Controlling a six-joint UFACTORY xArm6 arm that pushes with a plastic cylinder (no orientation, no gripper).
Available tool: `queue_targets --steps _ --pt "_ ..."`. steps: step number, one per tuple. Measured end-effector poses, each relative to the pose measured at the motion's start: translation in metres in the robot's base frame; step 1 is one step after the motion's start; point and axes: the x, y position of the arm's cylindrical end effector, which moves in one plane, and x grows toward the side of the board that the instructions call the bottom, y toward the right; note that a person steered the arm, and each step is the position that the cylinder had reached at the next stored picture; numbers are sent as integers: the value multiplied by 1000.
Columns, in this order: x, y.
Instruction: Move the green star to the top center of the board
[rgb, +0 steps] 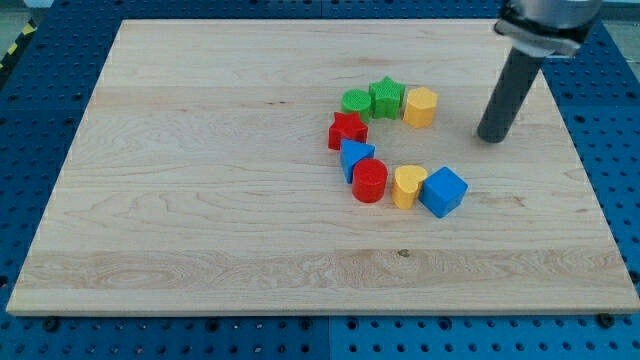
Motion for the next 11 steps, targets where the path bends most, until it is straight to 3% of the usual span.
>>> queue_targets --steps 2,5,6,7,8,9,11 --pt "-42 -98" --pt "-113 -132" --pt "-128 -123" --pt "-101 -76" --pt "-106 -35" --pt "-142 -43" --pt "-146 -202"
